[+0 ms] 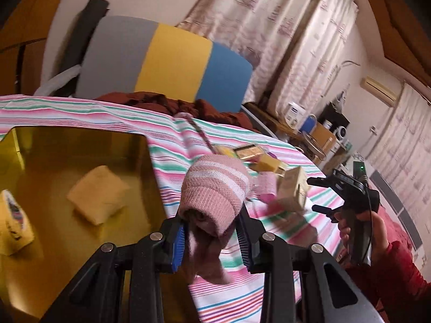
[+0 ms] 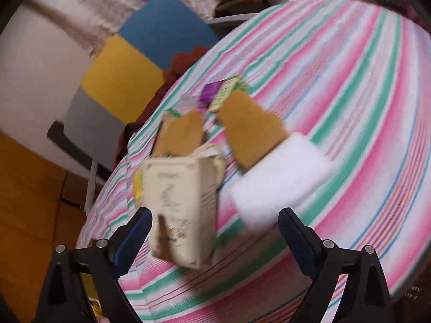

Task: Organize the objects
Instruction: 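Grasp the cream printed box with the right tool while the left tool lifts the sock, then lower the sock and the box into the gold tray and open both tools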

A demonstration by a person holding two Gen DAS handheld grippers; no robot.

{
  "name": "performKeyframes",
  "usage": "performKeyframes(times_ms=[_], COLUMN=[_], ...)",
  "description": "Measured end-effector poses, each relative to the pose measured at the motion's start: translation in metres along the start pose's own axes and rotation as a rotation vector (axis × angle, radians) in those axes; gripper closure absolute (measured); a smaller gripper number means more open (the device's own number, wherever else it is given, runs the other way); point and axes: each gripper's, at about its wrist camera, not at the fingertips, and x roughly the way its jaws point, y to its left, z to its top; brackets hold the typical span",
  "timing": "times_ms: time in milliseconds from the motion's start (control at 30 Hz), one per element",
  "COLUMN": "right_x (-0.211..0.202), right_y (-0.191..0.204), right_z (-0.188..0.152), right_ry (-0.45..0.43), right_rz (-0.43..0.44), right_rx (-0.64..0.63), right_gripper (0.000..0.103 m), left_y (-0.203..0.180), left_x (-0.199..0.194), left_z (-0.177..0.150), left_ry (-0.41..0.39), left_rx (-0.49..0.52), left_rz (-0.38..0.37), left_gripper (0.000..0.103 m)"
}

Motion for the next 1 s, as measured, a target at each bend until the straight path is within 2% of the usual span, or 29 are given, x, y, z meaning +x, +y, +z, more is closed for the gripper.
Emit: performKeyframes(times_ms=[67, 167, 267, 300, 333, 367, 400, 600, 833, 1000], right_x=[0.001, 0.012, 0.030, 0.034, 0.044, 0.048, 0.053, 0.052, 0.018, 0.006], right_y=[0.016, 0.039, 0.052, 0.055, 0.057, 0.057, 0.057, 0.056, 0.070, 0.086], right_z=[-0.004, -0.013, -0.015, -0.017, -0.016, -0.017, -0.020, -0.030, -0.042, -0.053], right_ry=[0.008, -0.007, -0.003, -0.006, -0.002, 0.010, 0.029, 0.011, -0.062, -0.056], right_rz=[-0.010, -0.084, -0.112, -0.119, -0.126, -0.138, -0.154, -0.160, -0.149, -0.087], right_rx=[-0.075, -0.191, -0.233, -0.235, -0.236, -0.236, -0.232, -0.207, -0.241, -0.230], right_gripper=[0.008, 0.008, 0.010, 0.017, 0.030, 0.038, 0.041, 0.047, 0.050, 0.050], left_y=[0.007, 0.020, 0.030, 0.033, 0.035, 0.038, 0.041, 0.056, 0.072, 0.074], left_x=[-0.005, -0.011, -0.016, -0.018, -0.021, -0.023, -0.026, -0.036, -0.036, -0.040], left_z=[-0.001, -0.003, -0.002, -0.002, -0.002, -0.002, -0.002, -0.004, -0.008, -0.008], left_ry=[-0.005, -0.013, -0.018, -0.020, -0.023, -0.025, -0.025, -0.029, 0.012, 0.017], left_rx=[-0.011, -0.029, -0.037, -0.038, -0.039, -0.039, -0.039, -0.058, -0.115, -0.116], left_rz=[0.019, 0.045, 0.068, 0.077, 0.083, 0.090, 0.098, 0.141, 0.160, 0.172], left_gripper=[0.070, 0.070, 0.070, 0.070, 0.070, 0.070, 0.070, 0.070, 0.070, 0.070])
